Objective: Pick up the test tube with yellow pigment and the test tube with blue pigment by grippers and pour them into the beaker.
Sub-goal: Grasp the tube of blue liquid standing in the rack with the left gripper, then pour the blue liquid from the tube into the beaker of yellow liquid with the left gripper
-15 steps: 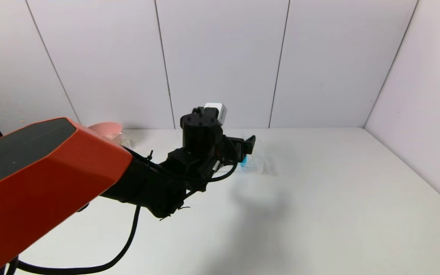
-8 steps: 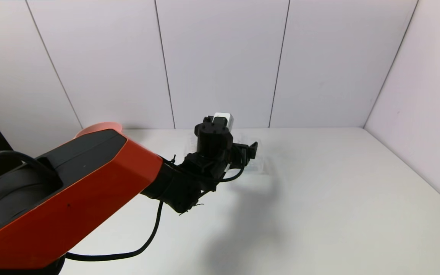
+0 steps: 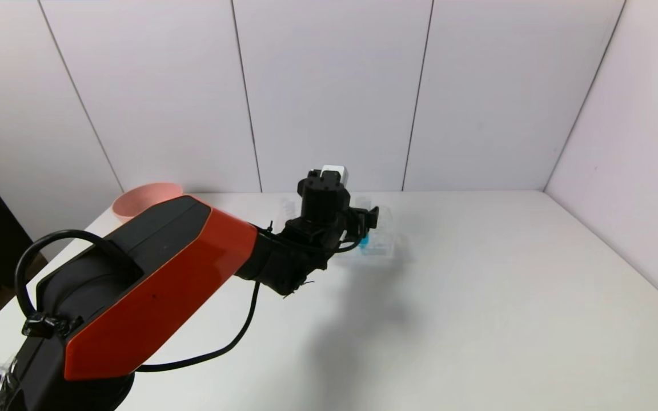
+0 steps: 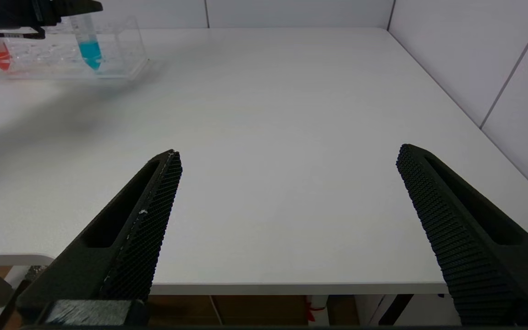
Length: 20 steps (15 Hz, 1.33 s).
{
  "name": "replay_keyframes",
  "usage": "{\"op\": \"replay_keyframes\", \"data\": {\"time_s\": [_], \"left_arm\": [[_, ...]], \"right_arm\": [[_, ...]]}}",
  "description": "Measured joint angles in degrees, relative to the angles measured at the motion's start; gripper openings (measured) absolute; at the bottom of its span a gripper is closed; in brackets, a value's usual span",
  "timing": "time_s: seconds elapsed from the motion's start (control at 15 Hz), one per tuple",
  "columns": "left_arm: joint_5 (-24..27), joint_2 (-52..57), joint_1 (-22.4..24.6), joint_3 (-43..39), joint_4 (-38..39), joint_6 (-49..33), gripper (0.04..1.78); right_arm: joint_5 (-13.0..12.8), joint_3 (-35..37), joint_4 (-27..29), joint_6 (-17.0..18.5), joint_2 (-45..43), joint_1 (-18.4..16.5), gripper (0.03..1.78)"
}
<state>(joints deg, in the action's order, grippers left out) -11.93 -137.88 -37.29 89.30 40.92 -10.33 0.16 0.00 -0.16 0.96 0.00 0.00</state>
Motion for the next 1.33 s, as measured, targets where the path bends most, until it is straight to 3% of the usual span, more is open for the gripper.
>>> {"op": "replay_keyframes", "data": {"time_s": [0.27, 0.47, 0.6, 0.93, 1.33], "left_arm": [[0.0, -0.8, 0.0, 0.7, -0.7, -0.1, 1.76], [0.0, -0.9, 0.0, 0.8, -0.7, -0.1, 1.59], [0.1, -0.9, -0.1, 0.9, -0.7, -0.1, 1.35], [0.2, -0.5, -0.4, 0.8, -1.3, 0.9, 0.52], [-0.4, 2.3, -0.7, 0.8, -4.1, 2.2, 0.45]], "right_arm": [[0.0, 0.0, 0.0, 0.0, 0.0, 0.0, 1.71], [0.0, 0.0, 0.0, 0.0, 0.0, 0.0, 1.71], [0.0, 0.0, 0.0, 0.0, 0.0, 0.0, 1.71], [0.0, 0.0, 0.0, 0.0, 0.0, 0.0, 1.71], [0.0, 0.0, 0.0, 0.0, 0.0, 0.0, 1.71]]}}
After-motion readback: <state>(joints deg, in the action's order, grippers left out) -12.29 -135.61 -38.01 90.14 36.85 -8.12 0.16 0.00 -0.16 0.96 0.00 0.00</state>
